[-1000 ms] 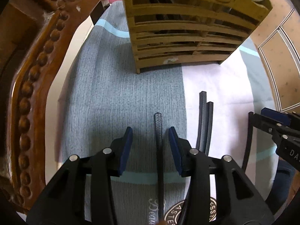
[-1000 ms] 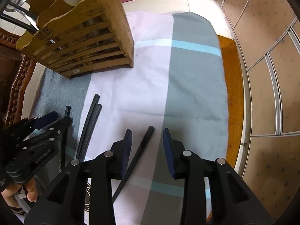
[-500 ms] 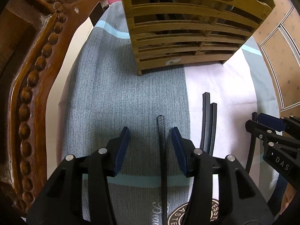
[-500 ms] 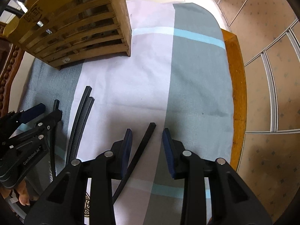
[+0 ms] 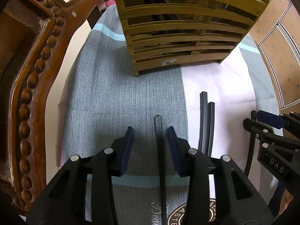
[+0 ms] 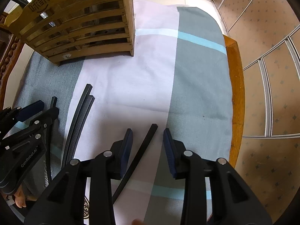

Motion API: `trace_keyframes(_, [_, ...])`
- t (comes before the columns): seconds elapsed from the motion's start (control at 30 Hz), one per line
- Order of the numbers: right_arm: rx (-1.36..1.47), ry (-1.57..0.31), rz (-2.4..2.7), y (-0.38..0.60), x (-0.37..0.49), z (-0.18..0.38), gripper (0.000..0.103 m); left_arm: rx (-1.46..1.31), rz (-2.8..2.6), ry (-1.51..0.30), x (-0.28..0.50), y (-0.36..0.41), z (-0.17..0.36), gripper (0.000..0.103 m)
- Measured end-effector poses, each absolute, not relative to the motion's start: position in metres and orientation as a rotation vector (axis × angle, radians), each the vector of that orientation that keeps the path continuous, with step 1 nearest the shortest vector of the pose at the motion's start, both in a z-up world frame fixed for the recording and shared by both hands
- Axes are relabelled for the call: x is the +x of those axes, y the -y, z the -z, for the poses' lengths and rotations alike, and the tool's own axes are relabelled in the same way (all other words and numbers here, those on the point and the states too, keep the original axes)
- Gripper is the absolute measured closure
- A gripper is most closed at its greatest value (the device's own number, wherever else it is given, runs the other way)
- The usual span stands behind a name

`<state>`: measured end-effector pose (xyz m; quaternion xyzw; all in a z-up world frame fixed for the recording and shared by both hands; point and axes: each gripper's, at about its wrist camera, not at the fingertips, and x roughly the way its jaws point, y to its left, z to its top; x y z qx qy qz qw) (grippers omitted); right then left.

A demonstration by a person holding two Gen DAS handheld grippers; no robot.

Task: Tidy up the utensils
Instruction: 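Grasp a black chopstick with left tool while right tool grasps another chopstick, then lift both chopsticks and drop them into the holder with both tools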

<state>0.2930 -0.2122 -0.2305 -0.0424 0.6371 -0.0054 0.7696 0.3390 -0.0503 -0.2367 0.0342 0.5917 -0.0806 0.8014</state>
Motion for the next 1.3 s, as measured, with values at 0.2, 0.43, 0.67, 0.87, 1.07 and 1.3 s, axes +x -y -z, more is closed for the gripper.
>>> trace_keyframes(0.2, [-0.113, -1.384, 0.005, 0.207, 0.291, 0.228, 0.067, 0.069, 0.152, -1.242, 0.323, 0.052, 0.236, 0.063])
trace_keyframes(0.43, [-0.115, -1.405, 0.005, 0.207, 0.294, 0.228, 0.067, 0.074, 0.132, -1.234, 0.312, 0.061, 0.235, 0.061])
trace_keyframes(0.67, [-0.142, -1.426, 0.008, 0.196, 0.298, 0.227, 0.08, 0.078, 0.181, -1.237, 0.308, 0.072, 0.231, 0.095])
trace_keyframes(0.87, [-0.083, -1.394, 0.0, 0.19, 0.292, 0.22, 0.092, 0.015, 0.186, -1.174, 0.296, 0.061, 0.207, 0.096])
trace_keyframes(1.07, [-0.048, -1.199, -0.008, 0.204, 0.268, 0.162, 0.096, -0.052, 0.242, -0.991, 0.262, 0.05, 0.143, 0.096])
trace_keyframes(1.3, [-0.03, -0.954, -0.04, 0.224, 0.228, 0.083, 0.096, -0.164, 0.267, -0.73, 0.216, 0.023, 0.058, 0.096])
